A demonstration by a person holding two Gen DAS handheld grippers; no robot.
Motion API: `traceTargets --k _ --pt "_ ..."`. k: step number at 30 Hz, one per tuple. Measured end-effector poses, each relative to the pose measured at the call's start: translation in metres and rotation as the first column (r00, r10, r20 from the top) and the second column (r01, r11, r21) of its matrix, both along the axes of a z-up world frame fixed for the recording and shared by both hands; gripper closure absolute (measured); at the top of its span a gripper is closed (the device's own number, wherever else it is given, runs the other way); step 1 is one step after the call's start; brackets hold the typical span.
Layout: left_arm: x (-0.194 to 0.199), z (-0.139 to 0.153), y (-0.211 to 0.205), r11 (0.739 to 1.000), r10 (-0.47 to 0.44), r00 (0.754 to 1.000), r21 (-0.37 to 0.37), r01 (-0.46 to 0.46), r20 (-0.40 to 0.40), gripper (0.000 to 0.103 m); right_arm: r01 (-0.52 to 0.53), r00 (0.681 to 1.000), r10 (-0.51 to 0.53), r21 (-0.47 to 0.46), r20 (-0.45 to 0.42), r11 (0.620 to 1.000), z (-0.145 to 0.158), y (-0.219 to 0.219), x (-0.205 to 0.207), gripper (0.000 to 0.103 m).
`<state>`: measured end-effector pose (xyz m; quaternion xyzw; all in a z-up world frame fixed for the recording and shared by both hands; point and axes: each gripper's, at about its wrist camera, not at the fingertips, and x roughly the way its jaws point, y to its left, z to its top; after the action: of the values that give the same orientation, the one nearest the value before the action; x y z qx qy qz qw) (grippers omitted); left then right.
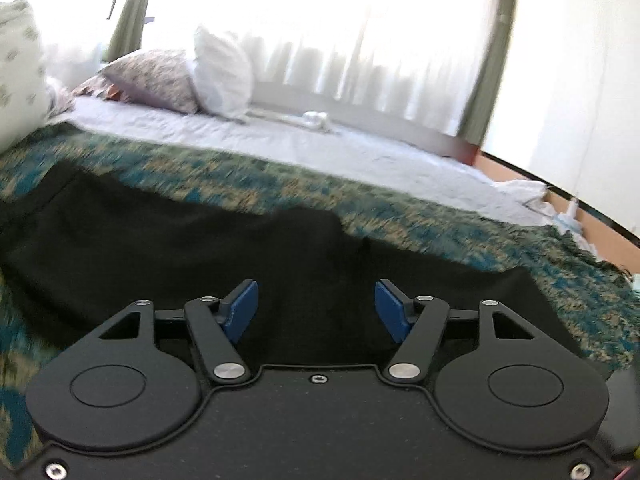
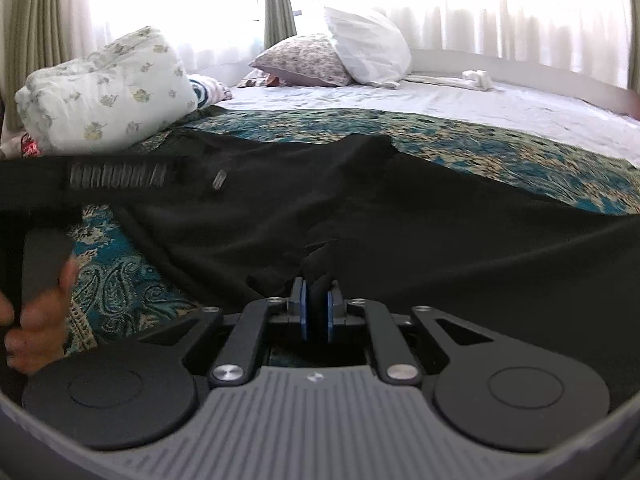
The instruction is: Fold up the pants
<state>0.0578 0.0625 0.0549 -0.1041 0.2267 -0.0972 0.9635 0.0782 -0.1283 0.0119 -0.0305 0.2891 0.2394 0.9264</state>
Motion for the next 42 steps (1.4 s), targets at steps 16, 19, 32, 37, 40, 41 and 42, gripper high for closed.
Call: traceTargets --k 16,19,32,37,40,41,42 --pt "0.099 -0.001 -0.073 0.954 -0.288 0.946 0.038 0.297 -0.145 0.078 -0.079 0.996 0.078 0.01 0.032 0.997 0.011 -0.01 -0.029 0.032" --pt "0.119 -0.01 -0.09 0.952 -0.294 0.939 0.037 0.305 -0.179 0.077 -0.024 0.998 0.023 0.016 0.06 1.0 0.021 -0.033 -0.044 0.028" --pt "0.14 -0.023 -0.068 0.965 0.092 0.982 0.256 -0.048 -0.163 0.094 0.505 0.862 -0.504 -0.122 0.042 0.854 0.0 -0.156 -0.039 0.024" --pt "0.091 0.004 -0.068 0.987 -0.017 0.997 0.158 0.029 -0.081 0.089 0.52 0.854 -0.52 -0.081 0.029 0.85 -0.001 -0.156 -0.043 0.021" --pt "0.049 0.008 -0.076 0.989 -0.108 0.992 0.099 0.114 -0.065 0.087 0.504 0.864 -0.503 -0.103 0.029 0.858 0.001 -0.152 -0.044 0.022" --pt "0.036 0.005 -0.078 0.987 -0.136 0.988 0.082 0.142 -0.071 0.087 0.498 0.867 -0.498 -0.104 0.023 0.861 0.007 -0.152 -0.044 0.022" --pt "0.024 0.001 -0.081 0.983 -0.155 0.985 0.084 0.162 -0.081 0.087 0.492 0.87 -0.492 -0.102 0.022 0.865 0.013 -0.153 -0.044 0.022"
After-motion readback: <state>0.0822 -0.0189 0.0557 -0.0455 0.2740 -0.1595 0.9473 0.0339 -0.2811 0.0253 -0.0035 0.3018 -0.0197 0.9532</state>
